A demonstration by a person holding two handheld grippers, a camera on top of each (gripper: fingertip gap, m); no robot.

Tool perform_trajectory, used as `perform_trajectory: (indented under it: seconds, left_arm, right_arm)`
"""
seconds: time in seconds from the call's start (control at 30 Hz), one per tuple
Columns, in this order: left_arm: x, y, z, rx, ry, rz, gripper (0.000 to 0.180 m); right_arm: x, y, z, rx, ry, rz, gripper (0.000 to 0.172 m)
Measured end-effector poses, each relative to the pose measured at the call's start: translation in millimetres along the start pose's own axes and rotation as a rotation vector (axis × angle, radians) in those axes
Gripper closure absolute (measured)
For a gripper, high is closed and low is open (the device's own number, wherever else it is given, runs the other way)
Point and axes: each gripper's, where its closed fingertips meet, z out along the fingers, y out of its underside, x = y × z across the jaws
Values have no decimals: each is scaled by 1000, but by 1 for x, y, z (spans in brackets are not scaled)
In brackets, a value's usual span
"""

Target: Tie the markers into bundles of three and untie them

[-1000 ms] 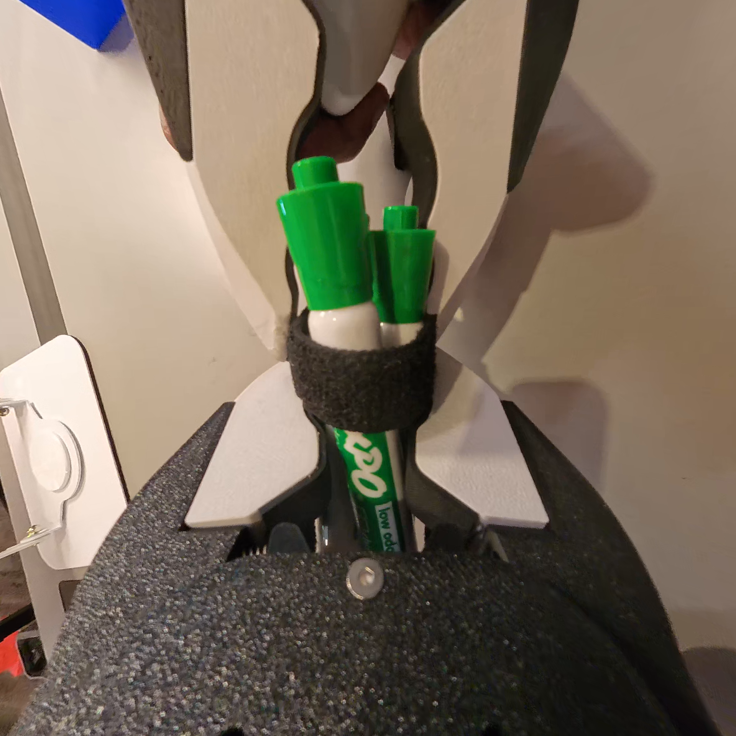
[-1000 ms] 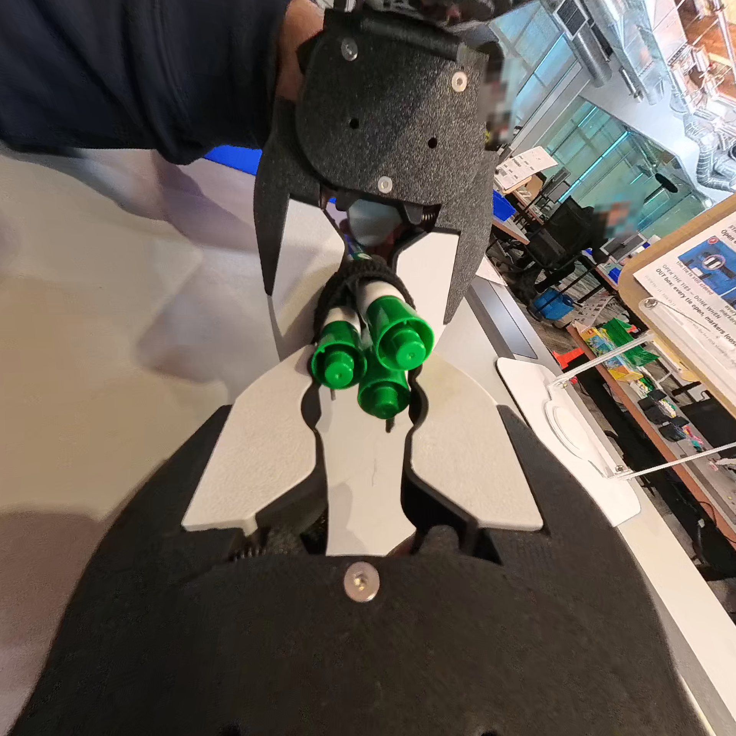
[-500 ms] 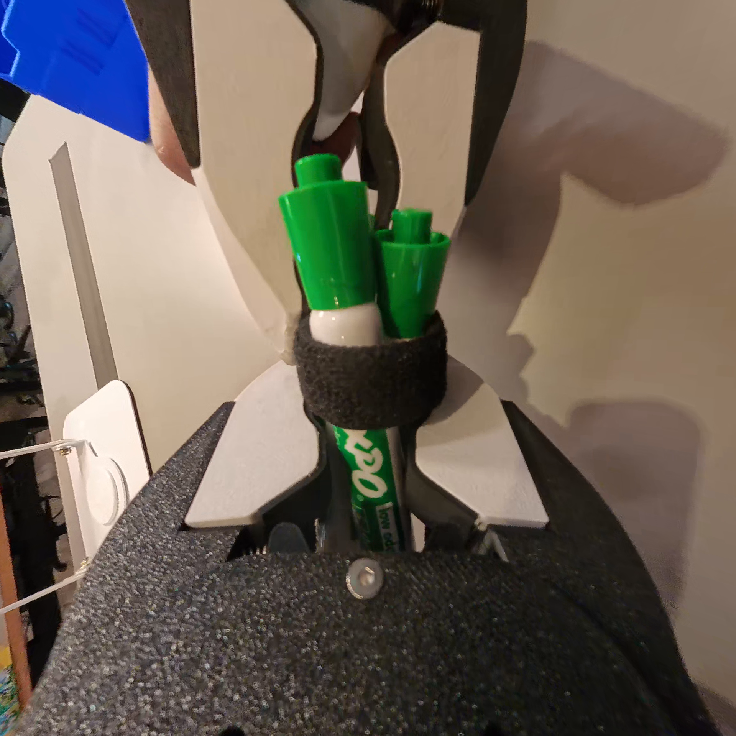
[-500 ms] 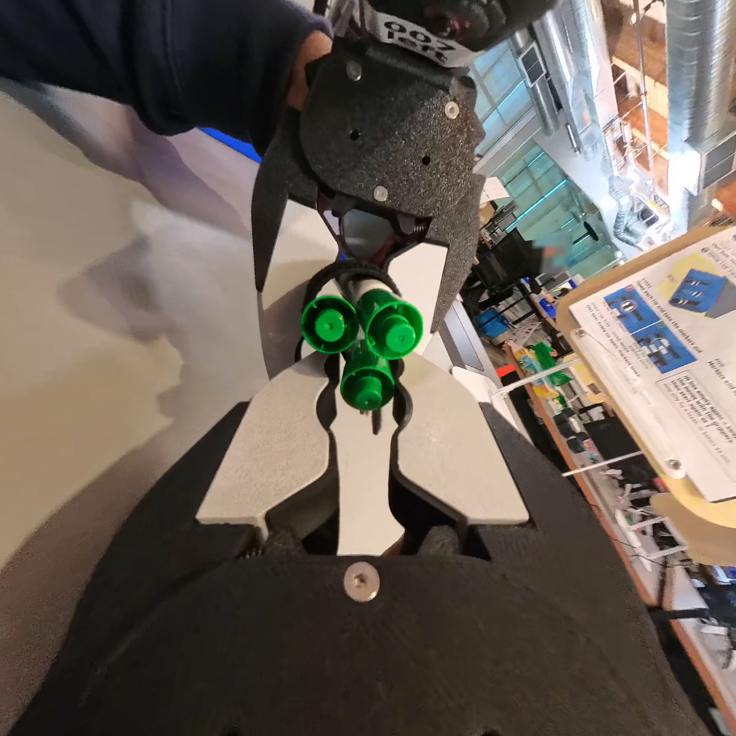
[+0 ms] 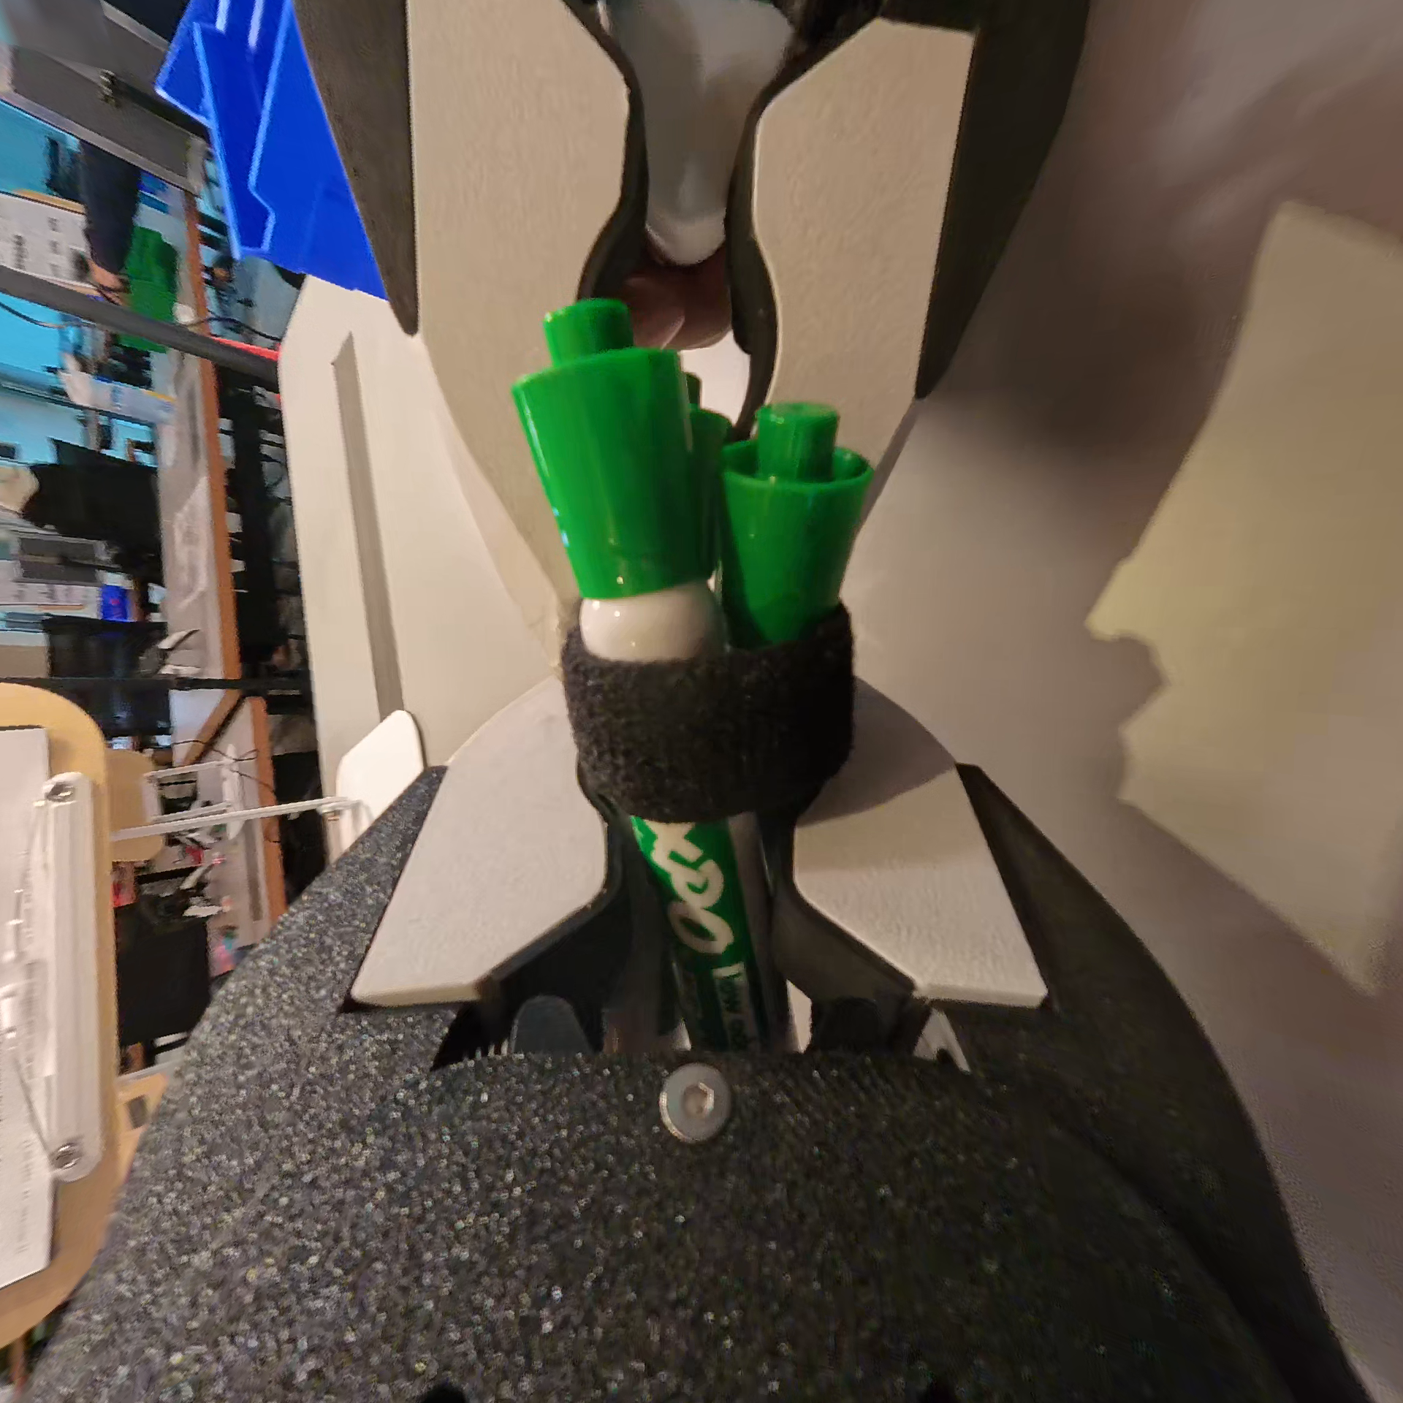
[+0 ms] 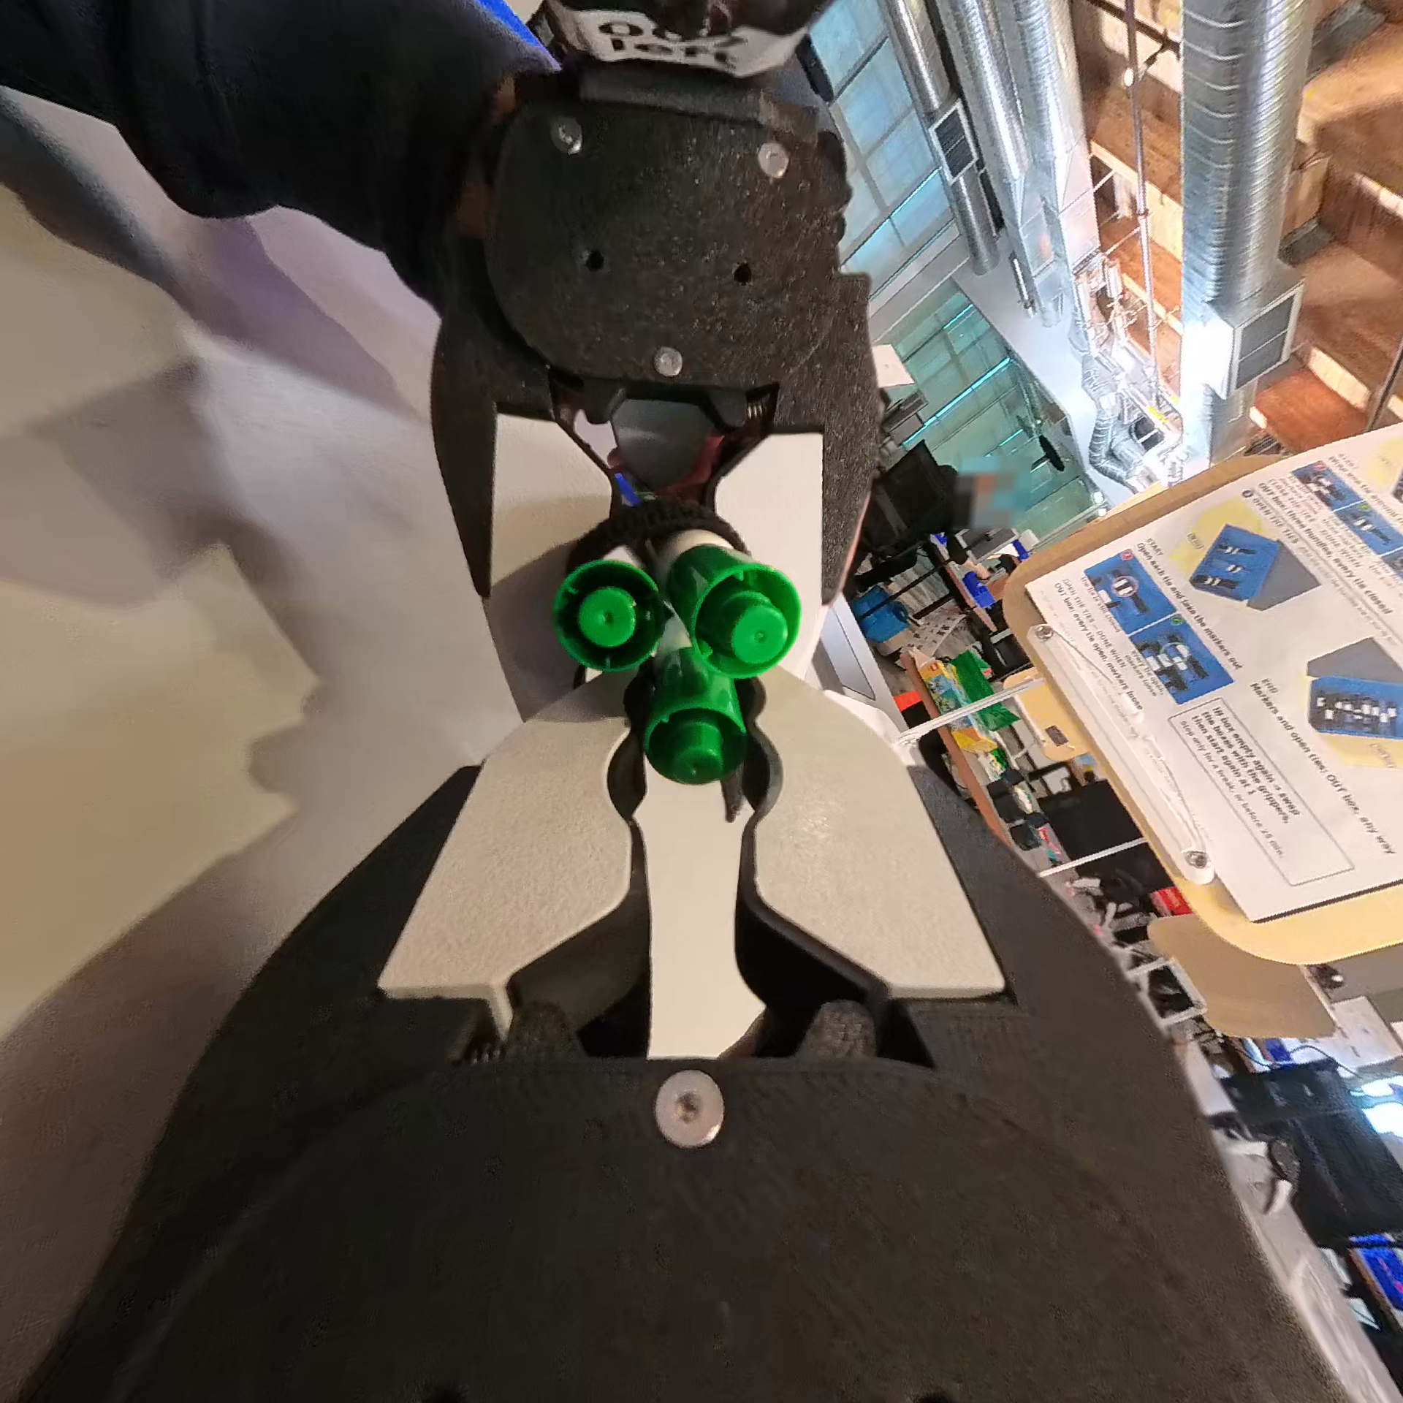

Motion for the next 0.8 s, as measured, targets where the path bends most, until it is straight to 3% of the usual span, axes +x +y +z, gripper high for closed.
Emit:
perform_trajectory:
  seconds: [0.03,0.8]
  left_arm:
    - [-2,-1,1,0,-20,13,137]
    - [-27,-24,-5,14,-301,241,137]
  right_arm:
    - [1,0,-1,1,7,-7,151]
    - [12,-9,-17,48,142,-161,152]
